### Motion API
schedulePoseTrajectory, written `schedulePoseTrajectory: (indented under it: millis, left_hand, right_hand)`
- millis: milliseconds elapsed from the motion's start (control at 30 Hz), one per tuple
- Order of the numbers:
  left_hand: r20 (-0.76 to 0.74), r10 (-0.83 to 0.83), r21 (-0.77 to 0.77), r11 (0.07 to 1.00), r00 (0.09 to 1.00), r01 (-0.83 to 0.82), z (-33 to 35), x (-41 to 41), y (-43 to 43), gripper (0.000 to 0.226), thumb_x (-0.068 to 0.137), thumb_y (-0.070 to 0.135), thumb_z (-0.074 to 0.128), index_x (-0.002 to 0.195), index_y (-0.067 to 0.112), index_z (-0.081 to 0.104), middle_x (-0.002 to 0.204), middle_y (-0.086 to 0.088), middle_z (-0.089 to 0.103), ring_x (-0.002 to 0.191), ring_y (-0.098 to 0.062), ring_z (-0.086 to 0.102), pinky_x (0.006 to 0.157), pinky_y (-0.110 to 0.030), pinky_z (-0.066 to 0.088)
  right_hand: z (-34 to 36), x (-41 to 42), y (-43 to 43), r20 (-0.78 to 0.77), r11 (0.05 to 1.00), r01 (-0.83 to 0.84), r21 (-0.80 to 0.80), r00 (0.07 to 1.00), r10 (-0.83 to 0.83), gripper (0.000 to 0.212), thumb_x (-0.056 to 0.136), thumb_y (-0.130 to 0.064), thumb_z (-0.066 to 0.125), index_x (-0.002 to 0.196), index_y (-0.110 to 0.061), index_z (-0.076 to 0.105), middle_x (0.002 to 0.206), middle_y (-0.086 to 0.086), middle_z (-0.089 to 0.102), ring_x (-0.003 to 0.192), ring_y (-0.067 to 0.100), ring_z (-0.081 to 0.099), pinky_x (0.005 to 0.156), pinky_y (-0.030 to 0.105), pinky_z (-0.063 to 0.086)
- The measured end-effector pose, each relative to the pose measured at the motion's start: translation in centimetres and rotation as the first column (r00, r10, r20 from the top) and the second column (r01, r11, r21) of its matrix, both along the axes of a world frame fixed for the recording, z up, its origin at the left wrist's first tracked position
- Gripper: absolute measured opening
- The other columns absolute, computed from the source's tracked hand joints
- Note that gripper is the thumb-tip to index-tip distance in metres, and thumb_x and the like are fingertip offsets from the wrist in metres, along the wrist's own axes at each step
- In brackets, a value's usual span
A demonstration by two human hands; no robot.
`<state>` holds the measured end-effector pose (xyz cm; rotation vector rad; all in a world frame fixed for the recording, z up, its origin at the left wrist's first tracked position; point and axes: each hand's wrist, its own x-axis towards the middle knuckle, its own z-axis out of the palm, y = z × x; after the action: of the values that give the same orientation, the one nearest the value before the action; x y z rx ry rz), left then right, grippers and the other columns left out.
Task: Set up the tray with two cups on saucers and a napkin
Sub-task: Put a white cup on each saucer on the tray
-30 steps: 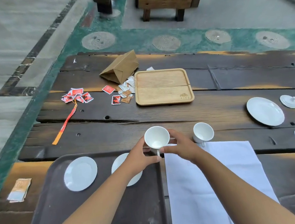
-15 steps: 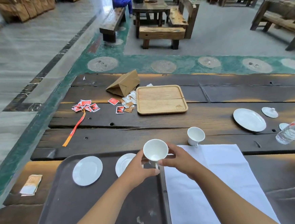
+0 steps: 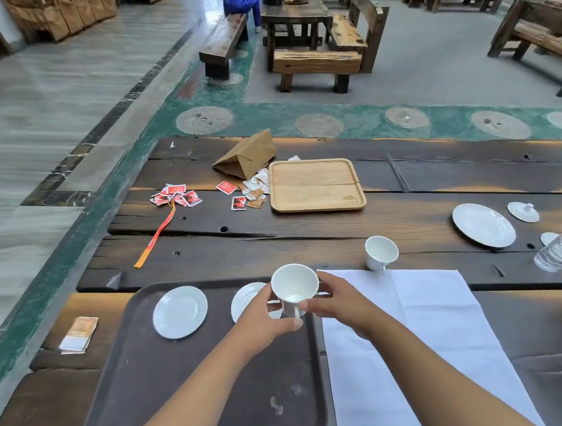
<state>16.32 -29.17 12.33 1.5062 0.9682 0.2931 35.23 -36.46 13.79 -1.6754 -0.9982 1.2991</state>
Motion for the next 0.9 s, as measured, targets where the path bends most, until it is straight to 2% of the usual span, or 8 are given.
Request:
schedulePoseTrajectory:
  millis: [133,300,333,433,500,600,733,900]
  left_hand:
    - [0.018,0.016,-0.006,1.0,1.0,-0.016,0.1,-1.6,0.6,0.063,0.068,0.033,0.081,0.125,0.042,0.055,0.124,0.017,0.059,0.115,0.003,0.057,0.096,-0.027,0.051]
    - [0.039,0.037,-0.025,0.999,0.999,-0.036,-0.3,-4.3,2.0,0.066,0.065,0.034,0.082,0.126,0.043,0.057,0.121,0.014,0.064,0.114,0.0,0.061,0.081,-0.018,0.053]
    - [0.045,0.04,-0.023,0.999,0.998,-0.039,-0.4,-4.9,2.5,0.066,0.064,0.033,0.082,0.124,0.044,0.058,0.12,0.014,0.065,0.113,-0.001,0.061,0.08,-0.018,0.054]
    - [0.037,0.043,-0.019,0.999,0.998,-0.042,-0.9,-6.9,3.8,0.066,0.066,0.03,0.083,0.126,0.044,0.057,0.12,0.011,0.067,0.112,-0.003,0.063,0.093,-0.028,0.056]
    - [0.04,0.048,-0.021,0.999,0.998,-0.047,-1.2,-8.3,4.6,0.065,0.067,0.029,0.084,0.125,0.045,0.058,0.118,0.012,0.068,0.111,-0.003,0.065,0.093,-0.029,0.056]
    - [0.031,0.058,-0.03,0.998,0.998,-0.057,-1.6,-10.3,5.6,0.063,0.065,0.032,0.085,0.12,0.047,0.059,0.113,0.019,0.069,0.108,0.0,0.066,0.088,-0.025,0.056]
    - [0.022,0.064,-0.036,0.997,0.998,-0.063,-1.7,-12.9,6.9,0.056,0.067,0.034,0.084,0.112,0.055,0.059,0.108,0.029,0.066,0.104,0.009,0.062,0.074,-0.011,0.051]
    - [0.02,0.068,-0.05,0.997,0.998,-0.067,-2.4,-15.2,8.4,0.06,0.07,0.029,0.083,0.122,0.043,0.057,0.119,0.016,0.062,0.11,0.001,0.06,0.077,-0.014,0.047]
  right_hand:
    - [0.0,-1.4,1.0,-0.026,1.0,-0.021,-0.012,0.999,0.021,0.044,0.084,-0.017,0.079,0.123,-0.034,0.067,0.115,-0.011,0.074,0.107,0.004,0.068,0.08,0.021,0.055]
    - [0.3,-3.8,2.7,-0.024,0.998,-0.057,-0.037,0.998,0.057,0.049,0.081,-0.021,0.08,0.125,-0.036,0.065,0.115,-0.012,0.074,0.106,0.003,0.068,0.076,0.018,0.055]
    - [0.2,-4.4,3.1,-0.021,0.997,-0.062,-0.039,0.998,0.061,0.05,0.079,-0.025,0.08,0.125,-0.036,0.065,0.116,-0.012,0.074,0.109,0.005,0.068,0.079,0.021,0.056]
    - [0.1,-6.4,4.3,0.003,0.997,-0.06,-0.052,0.998,0.061,0.054,0.072,-0.034,0.08,0.124,-0.036,0.065,0.12,-0.011,0.072,0.116,0.011,0.065,0.095,0.04,0.058]
    - [-0.1,-7.6,5.2,0.015,0.997,-0.062,-0.055,0.998,0.063,0.057,0.07,-0.036,0.08,0.125,-0.036,0.065,0.121,-0.01,0.071,0.117,0.012,0.064,0.098,0.045,0.056]
    - [-0.2,-9.6,6.5,0.014,0.995,-0.068,-0.067,0.998,0.069,0.058,0.071,-0.035,0.08,0.127,-0.036,0.064,0.122,-0.011,0.07,0.117,0.009,0.063,0.1,0.044,0.056]
    - [-0.6,-12.2,8.0,0.019,0.994,-0.074,-0.076,0.997,0.076,0.055,0.074,-0.032,0.079,0.127,-0.038,0.063,0.124,-0.011,0.068,0.119,0.007,0.062,0.098,0.042,0.057]
    - [-1.1,-14.9,9.6,0.031,0.994,-0.075,-0.079,0.997,0.077,0.052,0.076,-0.028,0.078,0.126,-0.035,0.064,0.12,-0.014,0.07,0.116,0.004,0.062,0.092,0.039,0.057]
